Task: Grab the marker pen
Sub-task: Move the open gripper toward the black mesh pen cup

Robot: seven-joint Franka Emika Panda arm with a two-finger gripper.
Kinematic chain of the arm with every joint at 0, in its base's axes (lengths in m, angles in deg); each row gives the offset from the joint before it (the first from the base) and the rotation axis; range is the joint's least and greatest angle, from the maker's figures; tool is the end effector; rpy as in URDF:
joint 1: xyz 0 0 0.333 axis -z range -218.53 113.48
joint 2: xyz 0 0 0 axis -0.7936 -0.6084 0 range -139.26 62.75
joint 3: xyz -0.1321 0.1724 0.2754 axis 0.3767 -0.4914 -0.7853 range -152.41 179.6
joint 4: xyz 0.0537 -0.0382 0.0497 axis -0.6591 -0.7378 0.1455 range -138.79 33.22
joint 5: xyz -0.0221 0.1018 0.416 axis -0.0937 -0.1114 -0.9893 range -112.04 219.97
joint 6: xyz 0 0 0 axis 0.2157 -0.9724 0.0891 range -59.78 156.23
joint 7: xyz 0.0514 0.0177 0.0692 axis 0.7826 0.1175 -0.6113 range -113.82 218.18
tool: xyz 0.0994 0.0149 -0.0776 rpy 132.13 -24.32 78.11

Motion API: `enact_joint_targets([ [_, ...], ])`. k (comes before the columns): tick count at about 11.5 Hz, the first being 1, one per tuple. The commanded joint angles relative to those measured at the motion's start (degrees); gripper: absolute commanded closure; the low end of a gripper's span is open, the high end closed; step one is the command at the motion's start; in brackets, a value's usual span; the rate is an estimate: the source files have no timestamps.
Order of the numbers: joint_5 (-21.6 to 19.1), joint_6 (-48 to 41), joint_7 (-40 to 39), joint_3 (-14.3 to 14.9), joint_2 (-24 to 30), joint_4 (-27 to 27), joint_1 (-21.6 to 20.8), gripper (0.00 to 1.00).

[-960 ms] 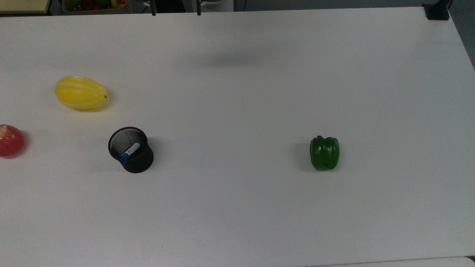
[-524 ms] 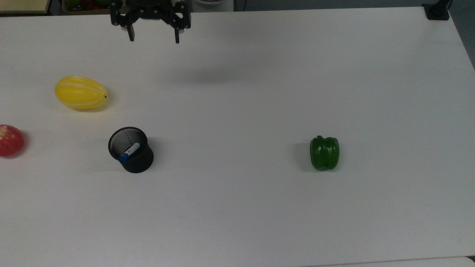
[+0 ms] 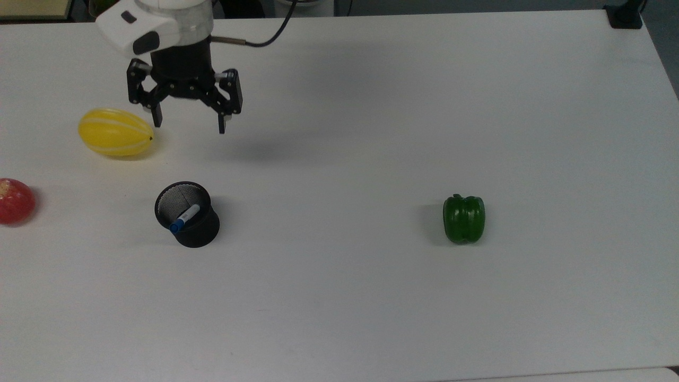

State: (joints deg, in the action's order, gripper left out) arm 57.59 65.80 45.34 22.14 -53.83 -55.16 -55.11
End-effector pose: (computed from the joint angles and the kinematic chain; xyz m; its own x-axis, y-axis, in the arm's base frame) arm 0.7164 -0.0676 0.5032 0.9596 0.0712 0.2722 0.0357 -0.9904 0.1334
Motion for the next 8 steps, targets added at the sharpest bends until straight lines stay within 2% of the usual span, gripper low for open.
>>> enact_joint_targets([
  [1,-0.46,9.78,-0.54,0.42,-4.18,0.27,0.83,0.00],
  [5,-1.60,18.49,2.78,0.42,-10.42,3.86,1.79,0.00],
  [8,-1.69,25.34,4.99,0.33,-13.42,4.31,1.80,0.00],
])
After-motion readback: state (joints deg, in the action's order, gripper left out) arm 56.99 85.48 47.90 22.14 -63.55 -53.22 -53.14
